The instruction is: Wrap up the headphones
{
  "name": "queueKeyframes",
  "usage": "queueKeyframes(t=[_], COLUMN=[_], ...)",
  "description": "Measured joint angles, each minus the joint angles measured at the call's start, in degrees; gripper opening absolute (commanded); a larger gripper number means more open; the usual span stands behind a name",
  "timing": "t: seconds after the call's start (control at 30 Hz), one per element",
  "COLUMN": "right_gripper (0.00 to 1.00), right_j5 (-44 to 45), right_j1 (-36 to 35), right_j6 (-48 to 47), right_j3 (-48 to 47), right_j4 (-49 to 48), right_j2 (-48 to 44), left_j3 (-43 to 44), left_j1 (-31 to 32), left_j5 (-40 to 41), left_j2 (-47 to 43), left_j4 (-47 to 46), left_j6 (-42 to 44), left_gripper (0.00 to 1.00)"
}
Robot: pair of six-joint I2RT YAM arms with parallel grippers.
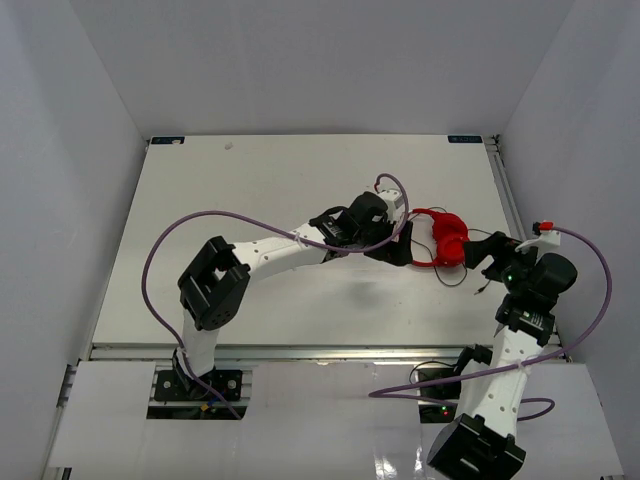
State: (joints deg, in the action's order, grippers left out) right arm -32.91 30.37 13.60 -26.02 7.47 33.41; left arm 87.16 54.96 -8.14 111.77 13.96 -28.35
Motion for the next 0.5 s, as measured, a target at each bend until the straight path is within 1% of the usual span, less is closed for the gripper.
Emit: queueKeyframes(t=[0.1,0.17,0.37,0.5], right_gripper=[0.90,0.90,0.90,0.90], right_j5=[-0.8,-4.4,-21.5,-29.4], right_j1=[0.0,0.0,0.0,0.0], right_j6=[-0.7,-3.8,-22.3,-30.8], right_j3=[-0.2,-0.1,-0.2,-0.2], right_j4=[0.0,0.0,4.5,7.2], right_j2=[-0.1,-0.1,-0.5,-1.2], left_j3=[0.0,0.2,5.5,9.5], left_j1=[0.0,0.0,-0.1,-0.5], left_j5=[0.1,0.3,1.8,3.1], left_j2=[0.3,0.4,2.8,5.7], left_j4=[0.5,0.8,3.0,4.6], left_j6=[0.0,0.1,1.0,1.0], left_gripper=[0.98,0.98,0.98,0.98])
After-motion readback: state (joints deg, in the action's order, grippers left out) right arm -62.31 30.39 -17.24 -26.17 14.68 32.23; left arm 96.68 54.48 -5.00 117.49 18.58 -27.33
